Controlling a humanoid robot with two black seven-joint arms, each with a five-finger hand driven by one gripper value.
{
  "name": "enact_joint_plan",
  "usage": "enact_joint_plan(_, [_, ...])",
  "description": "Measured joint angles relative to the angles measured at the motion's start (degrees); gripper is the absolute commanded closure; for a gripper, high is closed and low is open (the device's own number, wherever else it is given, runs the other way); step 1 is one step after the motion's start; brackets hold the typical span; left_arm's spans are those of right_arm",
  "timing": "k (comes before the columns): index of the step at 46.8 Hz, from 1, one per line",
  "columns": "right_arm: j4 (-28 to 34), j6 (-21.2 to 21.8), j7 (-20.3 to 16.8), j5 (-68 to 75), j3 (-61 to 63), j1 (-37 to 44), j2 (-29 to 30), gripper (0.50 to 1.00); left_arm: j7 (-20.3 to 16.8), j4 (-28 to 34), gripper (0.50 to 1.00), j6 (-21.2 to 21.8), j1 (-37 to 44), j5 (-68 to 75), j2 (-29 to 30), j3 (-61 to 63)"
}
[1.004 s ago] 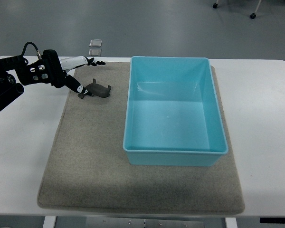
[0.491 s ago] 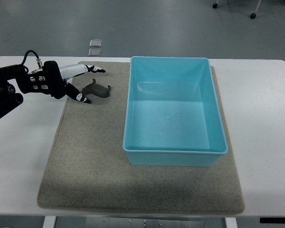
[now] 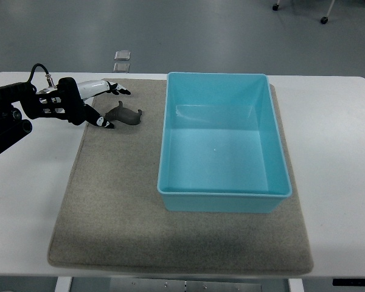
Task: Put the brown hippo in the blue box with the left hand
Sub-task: 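Close the left hand fingers around the brown hippo, then lift the hippo with the left hand and carry it over the box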
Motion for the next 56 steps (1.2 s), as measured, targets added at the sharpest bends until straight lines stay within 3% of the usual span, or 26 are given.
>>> enact_joint_plan(35, [0.0,0.0,0.0,0.0,0.0,0.0,0.0,0.564,0.06,-0.26,0.724,0.16,0.08,0.09,-1.47,0.0])
enact_joint_plan(48, [0.01,0.01,0.0,0.0,0.0,0.0,0.0,0.564,0.06,-0.09,0.806,0.16,0.08,0.18,-1.67,0.07])
enact_joint_plan(56, [0.01,0.01,0.0,0.0,0.0,0.0,0.0,0.564,0.13,-0.04,0.885,0.31,-0.16,0.19,-1.67,0.49])
